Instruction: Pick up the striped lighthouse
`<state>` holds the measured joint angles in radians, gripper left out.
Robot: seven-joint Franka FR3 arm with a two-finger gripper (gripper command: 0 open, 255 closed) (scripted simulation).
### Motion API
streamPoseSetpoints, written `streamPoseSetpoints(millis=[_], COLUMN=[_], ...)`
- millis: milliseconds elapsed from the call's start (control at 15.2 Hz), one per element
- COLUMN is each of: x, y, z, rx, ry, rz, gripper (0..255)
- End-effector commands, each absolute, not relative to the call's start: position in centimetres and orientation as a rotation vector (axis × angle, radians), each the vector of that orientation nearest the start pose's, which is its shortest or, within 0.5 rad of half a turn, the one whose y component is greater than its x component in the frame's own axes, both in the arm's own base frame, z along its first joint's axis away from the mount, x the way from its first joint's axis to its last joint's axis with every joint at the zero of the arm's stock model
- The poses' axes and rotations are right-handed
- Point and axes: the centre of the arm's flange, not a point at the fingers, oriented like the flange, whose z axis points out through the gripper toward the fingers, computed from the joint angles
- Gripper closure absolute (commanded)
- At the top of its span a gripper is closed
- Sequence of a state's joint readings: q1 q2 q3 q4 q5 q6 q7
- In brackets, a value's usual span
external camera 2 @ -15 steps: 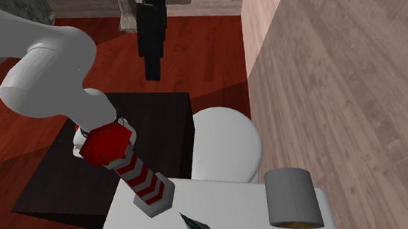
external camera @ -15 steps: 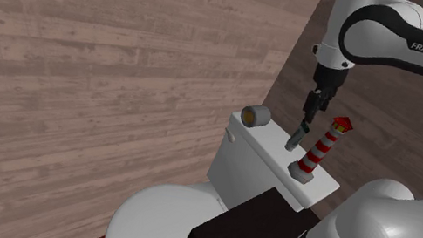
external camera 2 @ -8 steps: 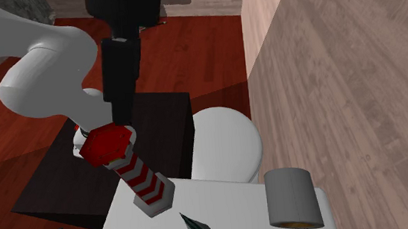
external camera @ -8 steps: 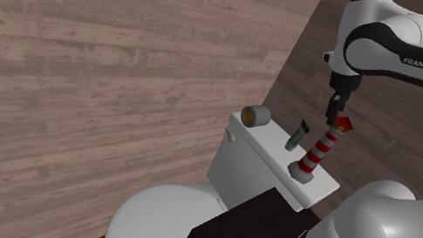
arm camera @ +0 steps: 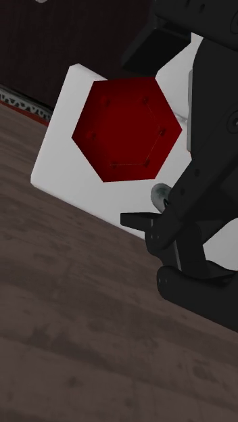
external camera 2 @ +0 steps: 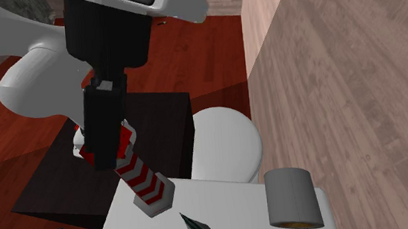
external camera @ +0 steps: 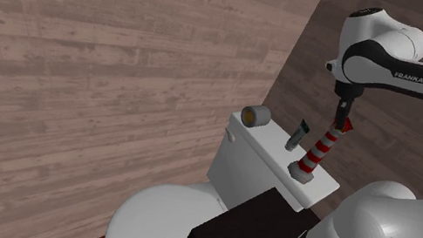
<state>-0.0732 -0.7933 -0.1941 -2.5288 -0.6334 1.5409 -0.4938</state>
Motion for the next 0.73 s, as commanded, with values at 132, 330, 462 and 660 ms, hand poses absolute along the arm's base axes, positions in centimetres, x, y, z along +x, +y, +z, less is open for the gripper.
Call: streamPoseSetpoints(millis=[132, 330, 462, 660], x=[27.1, 27.2, 27.2, 27.2], y=[-15.0, -15.0, -15.0, -15.0], z=[49.3, 49.4, 49.4, 49.4], rx=[-3.431, -3.431, -3.431, -3.431], ry=[-0.598, -0.598, -0.598, -0.598], rz=[0.627, 0.627, 0.627, 0.627], gripper=[0, 255, 255, 255])
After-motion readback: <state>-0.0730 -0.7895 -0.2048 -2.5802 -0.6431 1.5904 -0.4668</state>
